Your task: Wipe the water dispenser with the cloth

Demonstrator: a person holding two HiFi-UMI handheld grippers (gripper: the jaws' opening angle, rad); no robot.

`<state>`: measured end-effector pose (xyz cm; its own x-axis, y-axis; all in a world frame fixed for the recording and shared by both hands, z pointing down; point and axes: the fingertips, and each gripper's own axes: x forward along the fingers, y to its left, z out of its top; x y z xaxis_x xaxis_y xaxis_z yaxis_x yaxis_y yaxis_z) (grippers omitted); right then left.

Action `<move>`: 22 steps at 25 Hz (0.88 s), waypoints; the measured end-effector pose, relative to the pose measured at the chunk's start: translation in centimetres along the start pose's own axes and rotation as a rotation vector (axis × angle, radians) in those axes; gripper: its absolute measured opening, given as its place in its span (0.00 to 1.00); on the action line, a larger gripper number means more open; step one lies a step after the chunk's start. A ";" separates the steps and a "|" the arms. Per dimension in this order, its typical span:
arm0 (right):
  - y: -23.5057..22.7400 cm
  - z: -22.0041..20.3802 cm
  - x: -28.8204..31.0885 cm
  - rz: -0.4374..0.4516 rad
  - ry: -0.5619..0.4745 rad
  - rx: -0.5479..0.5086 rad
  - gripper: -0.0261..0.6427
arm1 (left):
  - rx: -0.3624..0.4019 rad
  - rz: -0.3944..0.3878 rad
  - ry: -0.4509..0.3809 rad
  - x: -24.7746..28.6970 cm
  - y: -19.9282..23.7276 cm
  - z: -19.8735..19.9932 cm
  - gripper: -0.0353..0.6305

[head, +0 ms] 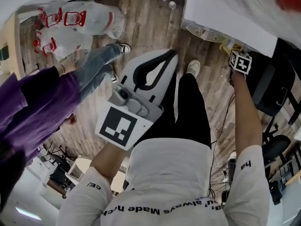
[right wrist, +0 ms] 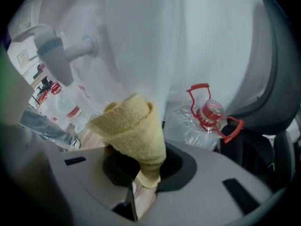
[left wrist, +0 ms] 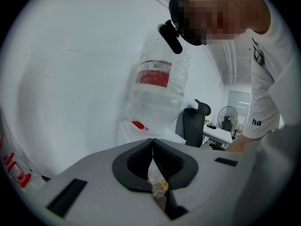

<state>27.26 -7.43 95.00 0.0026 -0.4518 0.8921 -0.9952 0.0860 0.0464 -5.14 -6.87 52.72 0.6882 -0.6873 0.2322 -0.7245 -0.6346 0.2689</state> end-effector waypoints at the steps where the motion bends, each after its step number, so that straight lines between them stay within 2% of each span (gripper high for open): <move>1: 0.0 -0.3 0.5 -0.002 0.004 0.005 0.14 | 0.002 0.002 0.003 0.0 0.3 -0.4 0.08; 7: 0.0 -2.0 3.1 -0.005 0.018 0.029 0.14 | 0.001 -0.001 0.016 0.2 1.2 -3.1 0.08; 13: 0.0 -2.1 3.7 -0.011 -0.020 0.034 0.14 | -0.005 -0.014 0.032 0.9 1.8 -4.8 0.08; 17: -0.5 -2.5 0.6 -0.072 -0.063 0.095 0.14 | -0.010 -0.014 0.035 1.3 1.9 -4.9 0.08; 22: 2.6 -1.7 -7.4 -0.090 -0.216 0.090 0.14 | -0.015 -0.016 0.029 1.6 1.9 -4.8 0.08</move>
<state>24.83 -2.36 89.31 0.0803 -0.6345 0.7688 -0.9966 -0.0381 0.0727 -5.21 -7.51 58.12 0.7009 -0.6663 0.2547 -0.7127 -0.6400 0.2871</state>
